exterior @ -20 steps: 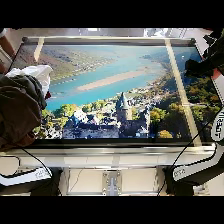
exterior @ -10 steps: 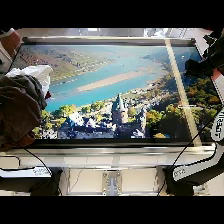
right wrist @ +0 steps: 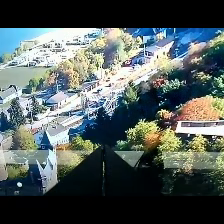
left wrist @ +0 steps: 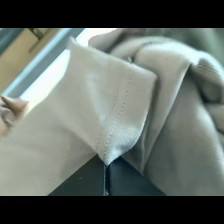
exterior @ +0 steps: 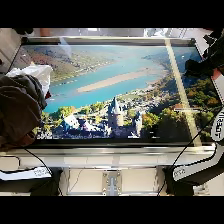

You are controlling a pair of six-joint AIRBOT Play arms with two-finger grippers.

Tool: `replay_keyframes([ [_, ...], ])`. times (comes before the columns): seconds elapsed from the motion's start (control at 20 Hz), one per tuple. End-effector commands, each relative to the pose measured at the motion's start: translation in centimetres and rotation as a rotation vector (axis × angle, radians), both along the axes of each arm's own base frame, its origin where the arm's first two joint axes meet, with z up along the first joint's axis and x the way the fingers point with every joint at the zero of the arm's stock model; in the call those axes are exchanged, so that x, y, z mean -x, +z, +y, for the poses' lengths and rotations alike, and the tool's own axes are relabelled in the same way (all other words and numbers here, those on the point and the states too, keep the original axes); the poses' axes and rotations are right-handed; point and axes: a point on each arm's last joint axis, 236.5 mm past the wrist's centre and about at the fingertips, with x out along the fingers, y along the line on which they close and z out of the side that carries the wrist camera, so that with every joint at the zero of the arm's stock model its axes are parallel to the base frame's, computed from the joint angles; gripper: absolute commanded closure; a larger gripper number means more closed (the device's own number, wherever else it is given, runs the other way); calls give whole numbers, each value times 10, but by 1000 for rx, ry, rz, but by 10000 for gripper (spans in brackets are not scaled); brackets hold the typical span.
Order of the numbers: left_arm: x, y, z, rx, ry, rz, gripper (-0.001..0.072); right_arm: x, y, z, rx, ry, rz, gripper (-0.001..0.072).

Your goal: Fold the shirts.

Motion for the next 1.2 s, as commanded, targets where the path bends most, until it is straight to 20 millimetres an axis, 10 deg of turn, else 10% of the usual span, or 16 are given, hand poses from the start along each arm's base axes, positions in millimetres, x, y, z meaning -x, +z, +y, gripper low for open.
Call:
replay_keyframes([
  [0.0,-2,68,-16,-83,-31,-120,698,0,0,0,0,-1,0,700],
  [0.15,-2,101,-35,-87,-47,-195,699,0,0,0,0,-1,0,700],
  [0.35,-5,79,-77,114,-52,-196,699,0,0,0,0,-1,0,700],
  [0.55,-34,107,-156,175,-262,-260,699,-5,2,-1,3,-7,-24,700],
  [0.85,-49,170,-418,395,-922,-410,700,-32,15,1,-16,-23,-145,679],
  [1.15,14,86,-643,599,-1370,-123,699,-9,10,24,-100,31,-53,681],
])
